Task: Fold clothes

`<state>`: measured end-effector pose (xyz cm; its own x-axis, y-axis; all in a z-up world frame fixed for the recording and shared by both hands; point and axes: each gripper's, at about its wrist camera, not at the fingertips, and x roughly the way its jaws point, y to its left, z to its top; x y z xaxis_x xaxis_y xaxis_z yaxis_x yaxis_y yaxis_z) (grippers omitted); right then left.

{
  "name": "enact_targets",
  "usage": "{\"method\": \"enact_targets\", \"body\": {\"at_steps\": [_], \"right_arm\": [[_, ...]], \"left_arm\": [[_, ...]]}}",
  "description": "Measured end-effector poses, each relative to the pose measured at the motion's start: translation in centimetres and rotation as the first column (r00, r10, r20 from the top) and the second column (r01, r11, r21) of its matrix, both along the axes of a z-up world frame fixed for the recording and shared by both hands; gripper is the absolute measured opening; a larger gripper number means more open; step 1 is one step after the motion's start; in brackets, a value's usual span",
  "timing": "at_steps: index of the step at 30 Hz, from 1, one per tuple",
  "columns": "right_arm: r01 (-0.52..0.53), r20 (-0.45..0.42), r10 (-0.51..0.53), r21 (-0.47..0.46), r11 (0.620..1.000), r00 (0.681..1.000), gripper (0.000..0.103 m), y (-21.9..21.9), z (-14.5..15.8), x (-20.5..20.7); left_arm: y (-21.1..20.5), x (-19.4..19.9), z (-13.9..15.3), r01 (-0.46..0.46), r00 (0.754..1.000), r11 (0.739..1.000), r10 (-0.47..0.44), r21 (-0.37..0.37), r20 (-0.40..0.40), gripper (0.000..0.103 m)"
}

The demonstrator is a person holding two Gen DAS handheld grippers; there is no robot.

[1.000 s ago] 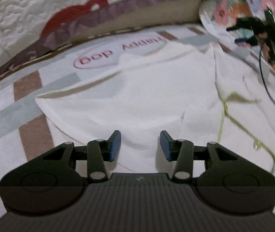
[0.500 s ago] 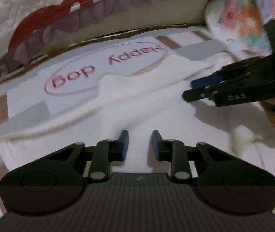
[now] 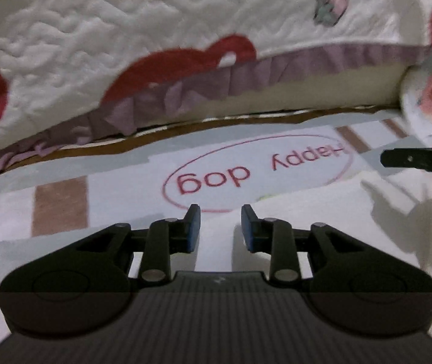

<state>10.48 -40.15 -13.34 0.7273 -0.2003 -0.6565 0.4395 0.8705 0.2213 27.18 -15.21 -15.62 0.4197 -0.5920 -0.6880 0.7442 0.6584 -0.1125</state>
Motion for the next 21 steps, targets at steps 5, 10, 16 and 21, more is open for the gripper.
{"method": "enact_targets", "body": {"at_steps": [5, 10, 16, 21], "right_arm": [[-0.293, 0.005, 0.294, -0.067, 0.954, 0.956, 0.041, 5.6, 1.8, -4.3], [-0.568, -0.110, 0.558, -0.114, 0.815, 0.823, 0.040, 12.4, 1.9, -6.2], [-0.750, -0.256, 0.706, -0.278, 0.601, 0.660, 0.043, 19.3, 0.3, -7.8], [-0.818, -0.433, 0.711, -0.443, 0.368, 0.554, 0.060, 23.6, -1.6, -8.6]], "left_arm": [[5.2, -0.5, 0.1, -0.015, 1.000, 1.000, 0.015, -0.008, -0.008, 0.034], [9.7, -0.2, -0.7, -0.062, 0.991, 0.998, 0.060, -0.015, -0.116, 0.037], [13.3, -1.8, -0.6, 0.000, 0.993, 0.999, 0.005, 0.039, -0.122, 0.043], [15.7, -3.1, -0.3, 0.093, 0.985, 0.995, -0.089, 0.021, -0.147, 0.043]]}}
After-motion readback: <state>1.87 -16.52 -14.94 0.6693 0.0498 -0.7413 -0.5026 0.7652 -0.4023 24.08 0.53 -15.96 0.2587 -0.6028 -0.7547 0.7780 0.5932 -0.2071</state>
